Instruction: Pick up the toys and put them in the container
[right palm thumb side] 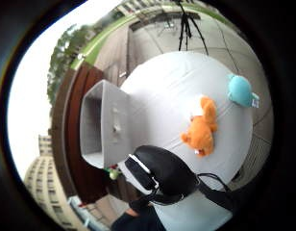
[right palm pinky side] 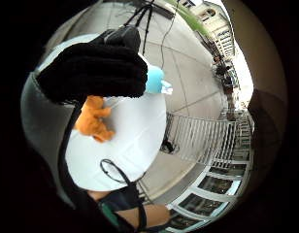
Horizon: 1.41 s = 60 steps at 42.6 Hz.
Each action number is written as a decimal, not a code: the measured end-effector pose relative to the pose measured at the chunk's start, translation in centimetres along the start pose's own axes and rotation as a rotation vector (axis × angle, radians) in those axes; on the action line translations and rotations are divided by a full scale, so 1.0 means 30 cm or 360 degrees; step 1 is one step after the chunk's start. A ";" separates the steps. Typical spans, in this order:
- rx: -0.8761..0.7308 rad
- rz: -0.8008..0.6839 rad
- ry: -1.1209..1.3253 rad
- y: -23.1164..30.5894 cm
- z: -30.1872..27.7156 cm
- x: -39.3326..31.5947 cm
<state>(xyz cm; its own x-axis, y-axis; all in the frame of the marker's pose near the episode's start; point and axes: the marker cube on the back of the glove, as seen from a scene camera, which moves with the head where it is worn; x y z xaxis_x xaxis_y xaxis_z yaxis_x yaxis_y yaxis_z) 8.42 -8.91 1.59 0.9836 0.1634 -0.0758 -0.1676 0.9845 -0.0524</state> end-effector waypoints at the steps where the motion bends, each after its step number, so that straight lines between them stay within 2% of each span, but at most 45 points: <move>1: -0.0011 -0.0046 -0.0005 -0.001 0.034 0.013; 5: -0.0093 -0.0083 0.0002 0.013 0.144 0.037; 10: -0.0025 0.0052 0.0025 0.012 0.271 0.038; 20: -0.0265 -0.0152 -0.0020 0.022 0.463 0.066; 33: -0.0402 -0.0109 -0.0067 0.052 0.657 0.031; 41: -0.0135 0.0013 -0.0176 0.060 0.658 0.045; 60: -0.0113 0.0092 -0.0027 0.030 0.528 -0.012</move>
<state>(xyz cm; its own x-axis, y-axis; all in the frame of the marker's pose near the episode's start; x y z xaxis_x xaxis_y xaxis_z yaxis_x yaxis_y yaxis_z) 8.97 -7.05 17.34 0.9731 0.2214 -0.0639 -0.2277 0.9664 -0.1189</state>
